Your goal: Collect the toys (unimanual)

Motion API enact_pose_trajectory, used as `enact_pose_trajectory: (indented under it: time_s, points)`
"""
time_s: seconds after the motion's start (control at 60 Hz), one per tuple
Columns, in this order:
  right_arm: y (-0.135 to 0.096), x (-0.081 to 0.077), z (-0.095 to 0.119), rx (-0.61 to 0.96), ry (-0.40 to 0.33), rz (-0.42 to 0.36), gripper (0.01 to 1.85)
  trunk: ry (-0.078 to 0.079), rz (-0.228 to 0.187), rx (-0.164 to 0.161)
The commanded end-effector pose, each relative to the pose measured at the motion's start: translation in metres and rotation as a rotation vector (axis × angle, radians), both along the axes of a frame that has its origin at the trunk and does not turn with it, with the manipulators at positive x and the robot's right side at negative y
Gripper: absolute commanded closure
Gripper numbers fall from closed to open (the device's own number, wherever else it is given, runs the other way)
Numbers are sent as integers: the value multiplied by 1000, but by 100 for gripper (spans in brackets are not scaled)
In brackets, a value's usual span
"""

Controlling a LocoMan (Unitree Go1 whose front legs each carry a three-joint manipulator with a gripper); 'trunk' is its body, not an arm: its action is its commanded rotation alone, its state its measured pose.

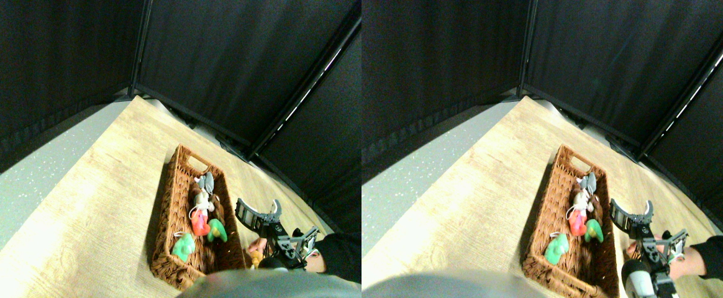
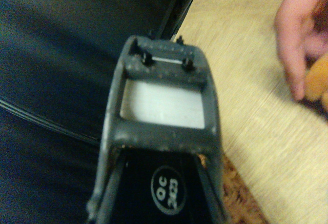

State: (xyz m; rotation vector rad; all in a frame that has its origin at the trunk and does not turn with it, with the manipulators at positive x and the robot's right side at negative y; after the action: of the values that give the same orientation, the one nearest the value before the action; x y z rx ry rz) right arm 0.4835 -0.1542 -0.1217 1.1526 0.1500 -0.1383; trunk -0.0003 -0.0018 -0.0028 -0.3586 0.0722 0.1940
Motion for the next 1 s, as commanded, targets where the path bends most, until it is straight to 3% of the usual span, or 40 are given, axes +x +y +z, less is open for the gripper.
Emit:
enact_pose_trajectory:
  time_s: [0.017, 0.217, 0.467, 0.567, 0.65, 1.0]
  points:
    - [-20, 8, 14, -24, -73, -37, 104, 4, -18, 15]
    - [-55, -4, 14, -58, -124, -136, 108, 11, -65, 64]
    - [-86, -17, -7, 12, -122, -205, 110, 28, -91, 102]
    - [-92, -19, -19, 50, -106, -225, 114, 34, -88, 102]
    - [-95, -19, -30, 70, -99, -236, 108, 37, -85, 102]
    - [-94, -2, -86, 125, 5, -316, 104, 48, -59, 83]
